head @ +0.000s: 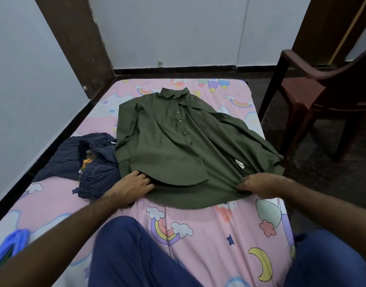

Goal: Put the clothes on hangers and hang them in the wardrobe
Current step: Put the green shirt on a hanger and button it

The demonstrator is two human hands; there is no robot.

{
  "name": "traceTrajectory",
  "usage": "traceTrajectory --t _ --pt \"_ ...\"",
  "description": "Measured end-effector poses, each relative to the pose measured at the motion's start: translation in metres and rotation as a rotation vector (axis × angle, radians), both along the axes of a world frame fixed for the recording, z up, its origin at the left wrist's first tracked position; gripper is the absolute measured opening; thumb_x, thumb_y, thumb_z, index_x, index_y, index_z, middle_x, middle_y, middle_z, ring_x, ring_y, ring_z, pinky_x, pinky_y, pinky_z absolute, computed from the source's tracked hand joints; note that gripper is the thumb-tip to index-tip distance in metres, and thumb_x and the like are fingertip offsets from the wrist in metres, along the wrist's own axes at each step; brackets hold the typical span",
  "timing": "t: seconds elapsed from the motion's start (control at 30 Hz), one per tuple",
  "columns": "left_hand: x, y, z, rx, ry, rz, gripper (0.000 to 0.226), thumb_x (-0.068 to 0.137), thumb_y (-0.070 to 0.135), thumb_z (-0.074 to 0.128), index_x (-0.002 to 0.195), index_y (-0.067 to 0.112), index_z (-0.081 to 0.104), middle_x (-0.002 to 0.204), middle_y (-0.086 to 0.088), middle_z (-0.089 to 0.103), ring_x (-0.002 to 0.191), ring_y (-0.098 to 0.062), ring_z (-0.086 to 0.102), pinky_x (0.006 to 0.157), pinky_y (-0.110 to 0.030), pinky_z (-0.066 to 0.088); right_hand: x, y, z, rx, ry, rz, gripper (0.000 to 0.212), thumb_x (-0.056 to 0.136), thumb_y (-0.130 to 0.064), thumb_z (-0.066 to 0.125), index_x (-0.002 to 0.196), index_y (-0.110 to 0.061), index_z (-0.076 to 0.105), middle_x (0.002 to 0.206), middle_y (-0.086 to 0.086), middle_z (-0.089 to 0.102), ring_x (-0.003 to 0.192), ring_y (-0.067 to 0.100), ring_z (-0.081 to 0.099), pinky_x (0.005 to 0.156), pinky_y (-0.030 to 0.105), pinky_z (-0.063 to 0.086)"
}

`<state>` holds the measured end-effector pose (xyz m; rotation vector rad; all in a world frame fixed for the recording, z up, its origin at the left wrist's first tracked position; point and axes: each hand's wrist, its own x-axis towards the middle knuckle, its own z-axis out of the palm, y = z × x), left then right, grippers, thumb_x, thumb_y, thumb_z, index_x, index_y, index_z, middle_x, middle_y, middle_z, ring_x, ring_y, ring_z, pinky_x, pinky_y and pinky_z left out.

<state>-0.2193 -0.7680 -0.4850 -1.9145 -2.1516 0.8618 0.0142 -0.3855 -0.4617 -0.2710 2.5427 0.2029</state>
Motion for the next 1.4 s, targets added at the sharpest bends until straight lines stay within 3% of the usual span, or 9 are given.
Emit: traceTrajectory --t 0.23,0.33,0.43,0.53,0.67,0.9,1.1,1.27,1.4 --pt "0.003 -0.019 -0.009 0.056 -0.177 -0.349 0.031 0.076 0.021 0.075 0.096 0.025 0.052 0.092 0.007 0.056 0.073 -0.012 0.055 0.060 -0.027 0.045 -0.017 -0.002 0.016 -0.171 -0.225 -0.290 0.033 0.084 -0.014 0.066 0.117 -0.017 0.068 0.107 0.007 0.072 0.096 0.027 0.067 0.083 0.037 0.056" --pt "0.009 -0.027 -0.004 0.211 -0.092 -0.399 0.018 0.084 0.019 0.063 0.100 0.024 0.056 0.104 0.004 0.056 0.087 -0.016 0.054 0.072 -0.032 0.044 -0.033 -0.036 0.006 -0.144 -0.289 -0.348 0.026 0.086 -0.015 0.058 0.110 -0.011 0.068 0.099 0.008 0.072 0.082 0.024 0.063 0.074 0.033 0.053" --pt "0.001 -0.038 0.008 0.538 -0.065 -0.080 0.040 0.079 0.019 0.054 0.118 0.022 0.058 0.128 -0.003 0.054 0.113 -0.025 0.053 0.089 -0.043 0.038 -0.056 -0.069 0.003 0.018 -0.038 -0.287 0.026 0.090 -0.021 0.051 0.102 -0.008 0.070 0.107 0.013 0.074 0.090 0.030 0.070 0.077 0.033 0.055" --pt "-0.019 -0.056 0.011 0.770 -0.224 0.492 0.067 0.074 0.033 0.067 0.137 0.023 0.045 0.149 -0.006 0.038 0.135 -0.033 0.041 0.099 -0.051 0.034 -0.083 -0.102 0.007 -0.182 0.223 -0.330 0.024 0.093 -0.024 0.051 0.108 -0.014 0.067 0.116 0.008 0.067 0.111 0.030 0.065 0.082 0.032 0.051" --pt "-0.035 -0.073 -0.003 0.629 -0.494 0.905 0.131 0.061 0.063 0.084 0.159 0.027 0.005 0.166 -0.004 0.007 0.148 -0.033 0.024 0.106 -0.064 0.033 -0.118 -0.150 0.004 -0.460 0.416 -0.325 0.017 0.093 -0.026 0.053 0.108 -0.024 0.059 0.117 0.000 0.055 0.114 0.023 0.058 0.087 0.033 0.045" --pt "-0.029 -0.057 -0.020 0.670 -0.611 1.021 0.164 0.043 0.080 0.081 0.150 0.033 -0.033 0.166 -0.001 -0.023 0.154 -0.037 -0.004 0.114 -0.070 0.011 -0.155 -0.246 -0.057 -0.296 0.265 -0.533 0.134 0.067 -0.091 0.055 0.162 -0.018 -0.006 0.166 0.017 0.013 0.150 0.039 0.023 0.116 0.061 0.024" --pt "-0.021 -0.038 -0.037 0.718 -0.636 1.021 0.161 0.048 0.085 0.074 0.148 0.028 -0.038 0.159 -0.004 -0.039 0.150 -0.039 -0.023 0.113 -0.073 -0.005 -0.173 -0.255 -0.076 -0.081 0.556 -0.539 0.053 0.090 -0.047 0.050 0.137 -0.023 0.047 0.134 0.010 0.050 0.115 0.035 0.051 0.091 0.049 0.039" --pt "-0.022 -0.041 -0.044 0.694 -0.572 1.001 0.162 0.046 0.093 0.066 0.147 0.026 -0.040 0.157 -0.007 -0.042 0.149 -0.040 -0.024 0.114 -0.072 -0.004 -0.179 -0.163 -0.074 -0.865 0.520 -1.077 0.019 0.100 -0.021 0.053 0.111 -0.017 0.068 0.120 0.009 0.067 0.111 0.029 0.063 0.091 0.036 0.046" --pt "-0.023 -0.033 -0.046 0.626 -0.431 0.966 0.155 0.055 0.084 0.070 0.151 0.022 -0.035 0.162 -0.015 -0.030 0.149 -0.050 -0.011 0.110 -0.076 0.007 -0.169 -0.121 -0.073 -1.410 0.607 -1.704 0.041 0.107 -0.031 0.049 0.126 0.002 0.063 0.110 0.020 0.067 0.096 0.032 0.063 0.082 0.036 0.050"
